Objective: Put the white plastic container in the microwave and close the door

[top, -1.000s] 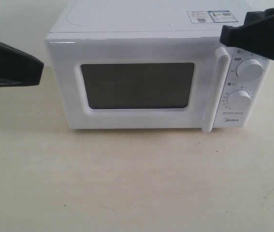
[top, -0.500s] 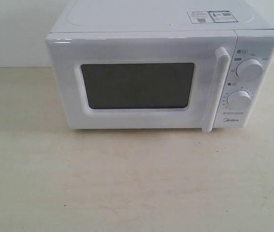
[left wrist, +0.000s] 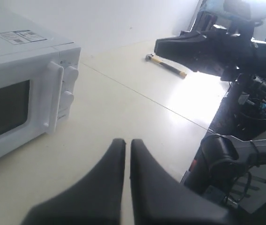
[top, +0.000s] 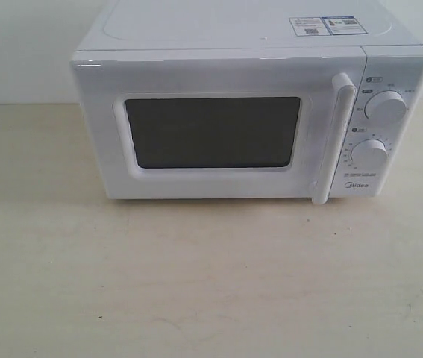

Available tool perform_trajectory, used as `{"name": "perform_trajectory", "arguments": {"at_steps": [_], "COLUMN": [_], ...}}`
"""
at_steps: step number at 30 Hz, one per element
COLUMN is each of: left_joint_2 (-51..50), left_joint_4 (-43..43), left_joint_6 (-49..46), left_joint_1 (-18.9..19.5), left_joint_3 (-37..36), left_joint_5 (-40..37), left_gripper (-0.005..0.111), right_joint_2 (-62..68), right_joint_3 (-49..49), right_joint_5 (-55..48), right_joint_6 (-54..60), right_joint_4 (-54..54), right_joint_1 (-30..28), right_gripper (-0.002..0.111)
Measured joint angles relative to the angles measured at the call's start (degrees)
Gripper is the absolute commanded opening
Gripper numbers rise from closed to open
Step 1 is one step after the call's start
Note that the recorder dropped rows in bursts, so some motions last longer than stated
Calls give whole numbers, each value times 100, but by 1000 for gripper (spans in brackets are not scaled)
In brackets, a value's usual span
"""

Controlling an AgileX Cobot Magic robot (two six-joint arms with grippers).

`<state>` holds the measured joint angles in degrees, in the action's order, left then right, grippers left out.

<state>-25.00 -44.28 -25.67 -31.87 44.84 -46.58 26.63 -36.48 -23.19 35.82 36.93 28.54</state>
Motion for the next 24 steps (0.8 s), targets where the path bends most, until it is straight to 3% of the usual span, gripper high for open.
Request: {"name": "perform_trajectory", "arguments": {"at_steps": [6, 14, 24], "left_joint_2": [0, 0, 0], "left_joint_4": [-8, -8, -8], "left_joint_6": [0, 0, 0], "left_joint_1": [0, 0, 0], "left_joint_3": [0, 0, 0], "left_joint_5": [413, 529, 551], "left_gripper": [4, 4, 4], "right_joint_2": [0, 0, 0], "right_joint_3": [0, 0, 0], "right_joint_5": [-548, -1425, -1506], "right_joint_6": [-1222, -1619, -1642], "right_joint_4": [-1285, -1347, -1362], "right_joint_1": [0, 0, 0], "right_gripper": [0, 0, 0]}}
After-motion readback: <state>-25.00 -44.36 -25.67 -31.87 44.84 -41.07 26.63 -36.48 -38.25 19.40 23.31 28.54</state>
